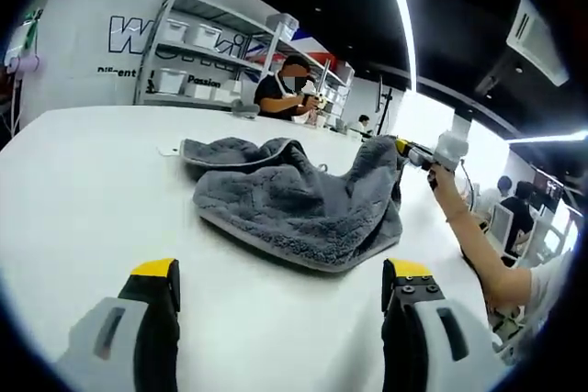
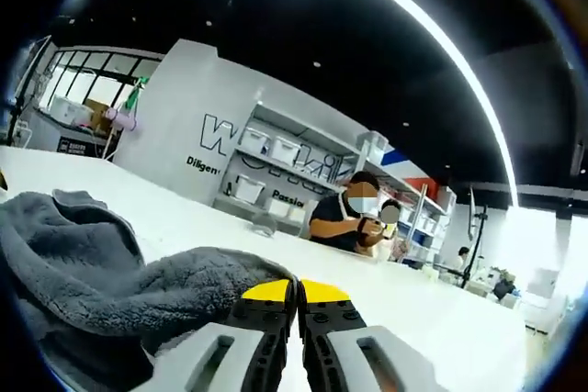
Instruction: Fold the towel on the table until its edges align and the towel forms a compact rectangular stack.
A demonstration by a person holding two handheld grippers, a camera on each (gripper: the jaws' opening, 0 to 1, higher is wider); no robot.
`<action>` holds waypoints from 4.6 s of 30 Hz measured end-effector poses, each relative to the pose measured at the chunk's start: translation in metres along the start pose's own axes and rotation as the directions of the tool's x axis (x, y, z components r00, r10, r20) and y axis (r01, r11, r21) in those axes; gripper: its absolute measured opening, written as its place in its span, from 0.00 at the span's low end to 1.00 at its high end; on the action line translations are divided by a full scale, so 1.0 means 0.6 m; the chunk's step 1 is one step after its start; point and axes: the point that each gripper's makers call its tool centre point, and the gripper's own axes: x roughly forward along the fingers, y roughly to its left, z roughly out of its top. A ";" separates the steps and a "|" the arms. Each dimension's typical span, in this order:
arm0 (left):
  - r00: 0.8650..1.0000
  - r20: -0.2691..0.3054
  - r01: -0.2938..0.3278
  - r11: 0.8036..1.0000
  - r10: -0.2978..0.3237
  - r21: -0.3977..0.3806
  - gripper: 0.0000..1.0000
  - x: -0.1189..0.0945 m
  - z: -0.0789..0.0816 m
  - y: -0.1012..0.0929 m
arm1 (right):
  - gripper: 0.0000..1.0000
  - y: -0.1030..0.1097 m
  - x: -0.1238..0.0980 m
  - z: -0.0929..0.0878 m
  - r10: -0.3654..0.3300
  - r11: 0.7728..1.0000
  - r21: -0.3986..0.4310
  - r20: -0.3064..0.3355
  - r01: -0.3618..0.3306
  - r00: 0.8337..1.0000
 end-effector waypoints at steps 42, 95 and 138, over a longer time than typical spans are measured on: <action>1.000 0.011 0.013 0.997 -0.014 0.076 0.96 -0.004 0.018 -0.007 | 0.21 0.046 0.027 -0.185 0.088 0.990 -0.064 -0.427 -0.128 0.900; 1.000 0.018 -0.003 0.997 0.002 0.073 0.96 -0.011 0.021 0.000 | 0.99 0.401 -0.111 0.045 0.832 0.542 -0.079 -0.094 -0.837 0.547; 0.988 0.027 -0.154 0.981 0.152 0.118 0.87 0.097 0.196 0.056 | 0.99 0.408 -0.181 0.081 0.916 0.400 0.021 -0.052 -0.916 0.398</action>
